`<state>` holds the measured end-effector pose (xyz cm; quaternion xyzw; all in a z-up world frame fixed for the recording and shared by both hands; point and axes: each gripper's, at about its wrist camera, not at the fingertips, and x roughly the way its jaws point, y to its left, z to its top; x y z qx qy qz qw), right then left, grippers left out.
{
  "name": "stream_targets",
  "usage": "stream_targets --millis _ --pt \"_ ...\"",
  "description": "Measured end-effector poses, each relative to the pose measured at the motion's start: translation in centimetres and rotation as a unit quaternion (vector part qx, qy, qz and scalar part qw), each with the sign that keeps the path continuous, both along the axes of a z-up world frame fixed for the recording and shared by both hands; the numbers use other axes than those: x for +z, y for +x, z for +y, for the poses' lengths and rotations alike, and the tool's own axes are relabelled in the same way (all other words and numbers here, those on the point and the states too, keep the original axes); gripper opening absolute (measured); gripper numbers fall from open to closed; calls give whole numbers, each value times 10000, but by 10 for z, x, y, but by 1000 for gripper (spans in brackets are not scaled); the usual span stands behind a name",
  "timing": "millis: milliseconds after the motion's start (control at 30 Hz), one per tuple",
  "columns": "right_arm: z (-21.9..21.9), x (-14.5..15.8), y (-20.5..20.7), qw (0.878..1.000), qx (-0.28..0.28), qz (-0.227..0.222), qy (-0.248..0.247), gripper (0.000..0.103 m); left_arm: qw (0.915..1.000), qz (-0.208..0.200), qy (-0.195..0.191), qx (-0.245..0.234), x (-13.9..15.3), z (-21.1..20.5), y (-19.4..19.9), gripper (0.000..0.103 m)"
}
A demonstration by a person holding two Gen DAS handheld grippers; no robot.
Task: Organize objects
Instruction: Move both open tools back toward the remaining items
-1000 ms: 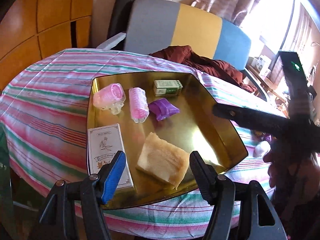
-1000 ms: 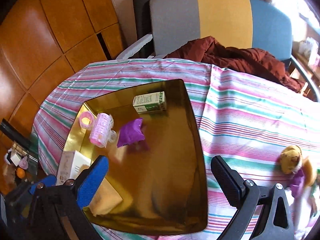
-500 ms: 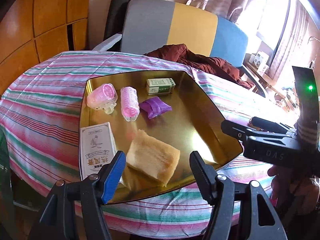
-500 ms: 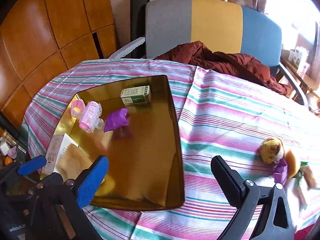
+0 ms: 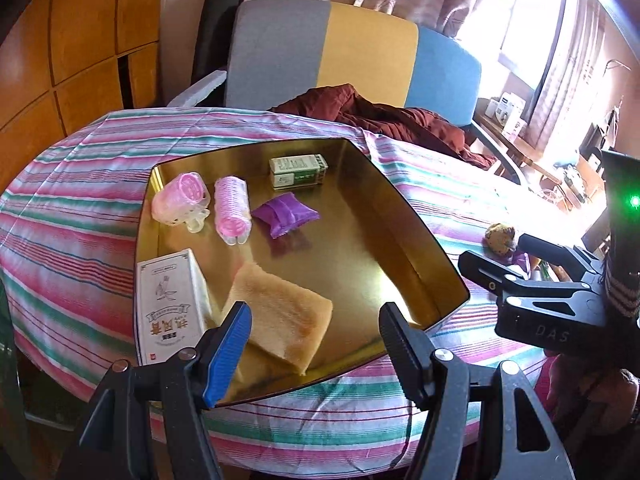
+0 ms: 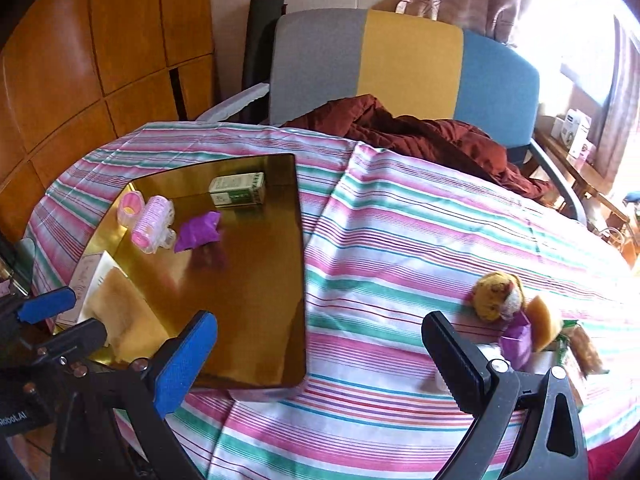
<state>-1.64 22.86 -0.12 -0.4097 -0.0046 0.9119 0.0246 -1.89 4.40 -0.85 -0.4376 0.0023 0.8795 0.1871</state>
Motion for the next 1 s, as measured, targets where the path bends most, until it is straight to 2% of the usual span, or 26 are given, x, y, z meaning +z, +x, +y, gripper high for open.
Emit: stream_targets --millis 200,333,467,600,800,900,933,1000 --pt "38 1 13 9993 -382 -24 21 103 9995 33 -71 -306 2 23 0 67" --pt "81 5 25 9965 -836 -56 34 103 9979 66 -102 -642 4 46 1 67" --pt "133 11 39 9897 -1424 -59 110 103 9951 100 -146 -974 6 70 3 67" --pt "190 17 55 9778 -2093 -40 85 103 9903 118 -218 -1366 7 101 5 67" --pt "249 12 76 9623 -2697 14 -348 103 9825 69 -310 -1837 4 151 6 67" --pt "270 -4 83 9507 -2865 56 -1185 103 9773 22 -381 -2085 1 177 7 67" --pt "274 -6 84 9464 -2972 21 -1268 103 9760 -20 -391 -2143 -2 184 7 67" --pt "279 -1 89 9420 -3038 337 -1386 103 9736 -118 -390 -2246 -6 201 7 67"
